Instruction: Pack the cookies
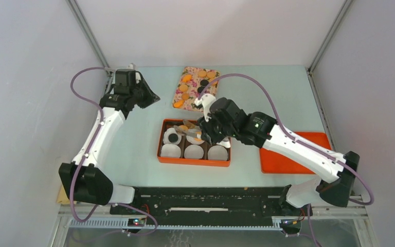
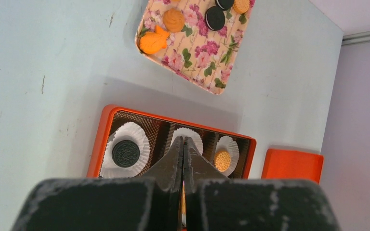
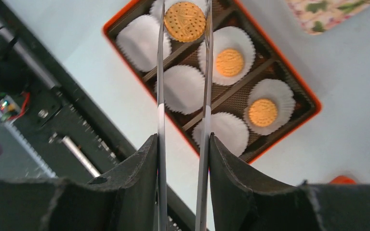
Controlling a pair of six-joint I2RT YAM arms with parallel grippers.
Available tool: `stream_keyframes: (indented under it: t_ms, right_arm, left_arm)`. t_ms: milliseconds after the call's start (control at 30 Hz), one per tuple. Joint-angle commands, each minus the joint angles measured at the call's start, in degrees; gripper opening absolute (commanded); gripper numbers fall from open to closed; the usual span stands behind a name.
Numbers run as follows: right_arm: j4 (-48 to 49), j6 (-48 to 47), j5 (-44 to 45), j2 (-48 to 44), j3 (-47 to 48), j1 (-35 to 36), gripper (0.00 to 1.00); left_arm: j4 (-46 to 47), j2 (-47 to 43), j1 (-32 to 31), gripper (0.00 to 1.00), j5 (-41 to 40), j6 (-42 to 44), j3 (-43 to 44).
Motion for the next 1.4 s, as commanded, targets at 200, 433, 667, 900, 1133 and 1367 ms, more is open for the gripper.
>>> stream_keyframes:
  t_ms: [200,433,667,900,1133,1367]
  right_arm:
    - [0.13,0.23,-3.97,0.83,-1.36,7.57,0.19]
    - [2.3,-0.46,-3.75,6.91,0.88,9.52,0.19]
    - [3.66,-1.27,-3.92,10.49,2.69,9.67,0.19]
    - [4.39,-1.17,-3.78,12.12,3.81,10.04,0.18]
    - [4.67,-1.52,-1.98,13.05,5.57,10.11,0.18]
    - [6.69,-1.8,-0.96,14.36,5.5,10.27,0.19]
  left_arm:
    - [-0.35,-4.42,0.34,0.0,-1.68,1.41,1.5]
    - [-0.43,-4.96,0.33,0.0,-2.21,1.92,1.13]
    - [-0.62,-4.9,0.42,0.0,-2.31,2.12,0.74]
    - [-0.61,-4.54,0.43,0.0,-2.13,2.29,0.91]
    - [-0.57,-4.26,0.43,0.0,-1.93,2.38,1.05]
    - [-0.27,-3.92,0.43,0.0,-1.61,2.4,0.76]
